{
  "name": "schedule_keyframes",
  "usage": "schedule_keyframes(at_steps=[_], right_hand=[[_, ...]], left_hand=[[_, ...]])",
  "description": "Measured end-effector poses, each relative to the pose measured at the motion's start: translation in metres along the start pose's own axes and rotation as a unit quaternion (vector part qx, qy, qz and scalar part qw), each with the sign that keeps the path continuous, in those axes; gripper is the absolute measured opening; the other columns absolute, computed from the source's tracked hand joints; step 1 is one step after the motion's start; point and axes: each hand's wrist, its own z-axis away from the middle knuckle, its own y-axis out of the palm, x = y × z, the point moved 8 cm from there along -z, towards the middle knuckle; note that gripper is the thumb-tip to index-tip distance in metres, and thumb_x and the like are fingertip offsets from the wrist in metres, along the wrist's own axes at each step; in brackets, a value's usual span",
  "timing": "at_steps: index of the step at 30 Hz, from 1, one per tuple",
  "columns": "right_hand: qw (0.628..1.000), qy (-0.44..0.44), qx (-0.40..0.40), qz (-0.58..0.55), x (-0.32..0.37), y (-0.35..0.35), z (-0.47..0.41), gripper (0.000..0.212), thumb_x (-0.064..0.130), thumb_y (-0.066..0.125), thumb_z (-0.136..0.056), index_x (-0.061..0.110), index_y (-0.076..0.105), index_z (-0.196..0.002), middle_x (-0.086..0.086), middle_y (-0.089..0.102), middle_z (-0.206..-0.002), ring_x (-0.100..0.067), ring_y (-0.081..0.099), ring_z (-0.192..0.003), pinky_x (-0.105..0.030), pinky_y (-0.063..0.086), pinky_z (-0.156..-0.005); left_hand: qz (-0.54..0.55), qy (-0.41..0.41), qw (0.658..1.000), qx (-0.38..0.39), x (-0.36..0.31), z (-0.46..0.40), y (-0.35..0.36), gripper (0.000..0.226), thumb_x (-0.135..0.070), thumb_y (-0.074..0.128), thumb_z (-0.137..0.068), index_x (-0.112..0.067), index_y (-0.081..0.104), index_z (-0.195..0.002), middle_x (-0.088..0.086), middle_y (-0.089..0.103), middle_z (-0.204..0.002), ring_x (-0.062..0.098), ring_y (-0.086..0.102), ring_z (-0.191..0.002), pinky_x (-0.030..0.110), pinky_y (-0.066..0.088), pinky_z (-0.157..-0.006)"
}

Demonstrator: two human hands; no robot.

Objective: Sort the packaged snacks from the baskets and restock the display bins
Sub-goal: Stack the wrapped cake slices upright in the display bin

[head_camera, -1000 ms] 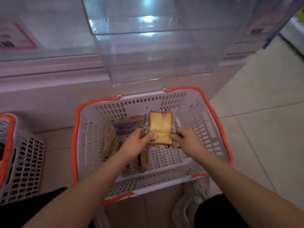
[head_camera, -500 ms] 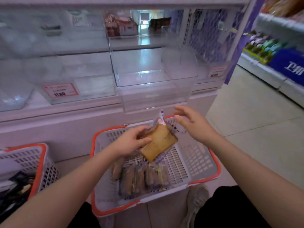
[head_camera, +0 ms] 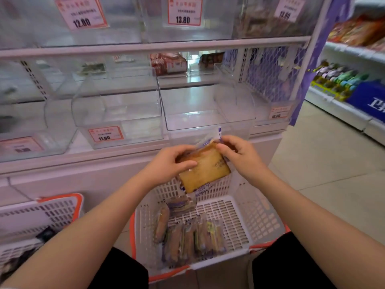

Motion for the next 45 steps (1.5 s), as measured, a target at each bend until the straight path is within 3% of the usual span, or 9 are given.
schedule_keyframes(at_steps=[6, 12, 17, 22, 25, 31, 35, 41, 45], right_hand=[[0.961, 0.149, 0.027, -0.231, -0.008, 0.003, -0.012, 0.010, 0.015, 0.053, -0.093, 0.011, 0.062, -0.091, 0.004, 0.059, -0.067, -0.005, 0.055, -0.057, -0.020, 0.047, -0.054], [0.889, 0.194, -0.053, -0.412, -0.004, -0.003, -0.036, 0.011, 0.017, 0.050, -0.095, 0.017, 0.060, -0.090, 0.008, 0.067, -0.059, -0.005, 0.061, -0.048, -0.019, 0.050, -0.045], [0.884, 0.194, -0.040, -0.423, 0.002, 0.005, -0.059, 0.019, 0.033, 0.049, -0.094, 0.020, 0.059, -0.085, 0.006, 0.068, -0.063, -0.009, 0.063, -0.053, -0.022, 0.051, -0.049], [0.899, 0.189, 0.025, -0.394, 0.003, 0.010, -0.073, 0.015, 0.033, 0.050, -0.090, 0.020, 0.057, -0.091, 0.004, 0.067, -0.079, -0.012, 0.059, -0.067, -0.026, 0.043, -0.060], [0.901, 0.186, 0.065, -0.386, 0.008, 0.011, -0.082, 0.010, 0.026, 0.047, -0.091, 0.016, 0.050, -0.094, 0.001, 0.069, -0.085, -0.016, 0.063, -0.070, -0.032, 0.047, -0.063], [0.896, 0.200, -0.024, -0.396, 0.007, 0.002, -0.107, 0.018, 0.021, 0.043, -0.097, 0.021, 0.048, -0.080, 0.007, 0.067, -0.065, -0.010, 0.062, -0.060, -0.024, 0.046, -0.055], [0.876, 0.214, -0.057, -0.428, 0.004, 0.003, -0.118, 0.024, 0.020, 0.044, -0.097, 0.022, 0.045, -0.073, 0.011, 0.065, -0.056, -0.004, 0.058, -0.047, -0.014, 0.041, -0.043], [0.924, 0.196, -0.056, -0.323, -0.005, -0.006, -0.143, 0.018, 0.024, 0.052, -0.094, 0.017, 0.057, -0.078, 0.007, 0.065, -0.057, -0.013, 0.060, -0.060, -0.020, 0.050, -0.051], [0.953, 0.172, 0.093, -0.230, 0.002, 0.006, -0.160, 0.023, 0.029, 0.064, -0.079, 0.011, 0.066, -0.092, 0.002, 0.072, -0.077, -0.009, 0.068, -0.069, -0.023, 0.055, -0.061]], left_hand=[[0.131, -0.007, 0.988, -0.080, -0.008, -0.008, -0.031, 0.039, -0.008, 0.072, -0.077, -0.033, 0.050, -0.096, -0.008, 0.064, -0.073, 0.009, 0.060, -0.070, 0.019, 0.049, -0.071], [0.479, -0.091, 0.840, -0.237, 0.014, -0.011, -0.048, 0.006, -0.019, 0.056, -0.088, -0.015, 0.053, -0.093, -0.005, 0.069, -0.072, 0.005, 0.063, -0.062, 0.017, 0.051, -0.056], [0.436, -0.129, 0.839, -0.299, 0.025, -0.017, -0.059, 0.012, -0.019, 0.060, -0.088, -0.012, 0.062, -0.079, -0.003, 0.069, -0.065, 0.007, 0.063, -0.059, 0.019, 0.051, -0.054], [0.267, -0.114, 0.892, -0.348, 0.031, -0.025, -0.092, 0.022, -0.018, 0.060, -0.088, -0.024, 0.063, -0.068, -0.009, 0.065, -0.061, 0.007, 0.058, -0.060, 0.029, 0.047, -0.060], [0.178, -0.072, 0.915, -0.356, 0.022, -0.029, -0.106, 0.020, -0.016, 0.054, -0.092, -0.028, 0.060, -0.077, -0.016, 0.065, -0.062, -0.002, 0.057, -0.057, 0.020, 0.046, -0.054], [0.033, 0.005, 0.932, -0.360, -0.004, -0.040, -0.116, 0.022, -0.013, 0.048, -0.095, -0.029, 0.061, -0.087, -0.020, 0.061, -0.069, -0.012, 0.056, -0.065, 0.004, 0.043, -0.056], [0.166, -0.076, 0.916, -0.357, 0.016, -0.055, -0.115, 0.028, -0.017, 0.046, -0.096, -0.026, 0.062, -0.075, -0.011, 0.065, -0.069, -0.002, 0.059, -0.061, 0.017, 0.047, -0.057], [0.491, -0.173, 0.805, -0.283, 0.035, -0.086, -0.100, 0.021, -0.019, 0.047, -0.096, -0.009, 0.066, -0.096, 0.004, 0.070, -0.080, 0.017, 0.065, -0.066, 0.034, 0.054, -0.060], [0.344, -0.150, 0.870, -0.320, 0.033, -0.101, -0.125, 0.029, -0.021, 0.049, -0.095, -0.021, 0.066, -0.071, -0.010, 0.065, -0.057, 0.008, 0.056, -0.052, 0.026, 0.046, -0.051]])
